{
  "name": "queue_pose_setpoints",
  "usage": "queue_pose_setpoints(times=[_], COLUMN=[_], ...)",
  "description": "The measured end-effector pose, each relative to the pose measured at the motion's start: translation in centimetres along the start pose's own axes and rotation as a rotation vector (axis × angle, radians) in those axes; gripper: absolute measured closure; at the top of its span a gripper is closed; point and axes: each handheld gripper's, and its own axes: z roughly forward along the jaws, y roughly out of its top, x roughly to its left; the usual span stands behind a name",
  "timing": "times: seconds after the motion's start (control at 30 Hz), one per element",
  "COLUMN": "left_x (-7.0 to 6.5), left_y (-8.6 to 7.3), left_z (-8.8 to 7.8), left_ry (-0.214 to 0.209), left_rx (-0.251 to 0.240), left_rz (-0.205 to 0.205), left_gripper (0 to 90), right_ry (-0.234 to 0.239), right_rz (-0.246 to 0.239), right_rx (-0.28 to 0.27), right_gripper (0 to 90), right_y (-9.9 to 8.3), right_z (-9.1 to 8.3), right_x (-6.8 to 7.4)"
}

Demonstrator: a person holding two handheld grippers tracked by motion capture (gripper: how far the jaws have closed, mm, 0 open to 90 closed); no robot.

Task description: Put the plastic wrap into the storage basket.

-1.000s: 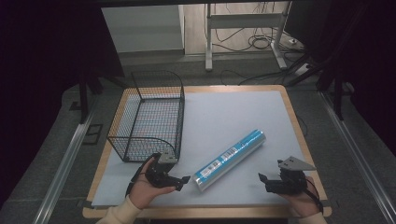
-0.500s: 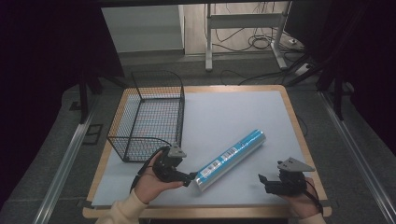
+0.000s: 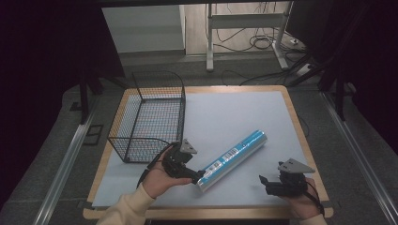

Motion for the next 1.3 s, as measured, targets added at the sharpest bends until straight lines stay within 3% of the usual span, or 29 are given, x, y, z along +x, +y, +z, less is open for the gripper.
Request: queue_pose_setpoints(times=[1.07,1.3], left_x=[-1.1,-1.4], left_y=[4.1,5.0], left_z=[2.2,3.4], left_ry=[-0.027,-0.036], left_rx=[0.046,0.071], left_rz=[0.035,0.038], left_gripper=[16.6,16.6], right_ry=[-0.009,-0.017], right_rz=[-0.022,-0.017], right_rx=[0.014,-0.010], right_gripper=[12.0,13.3], right_y=[-0.1,0.0], right_z=[0.1,-0.2], right_x=[0.1,-0.1])
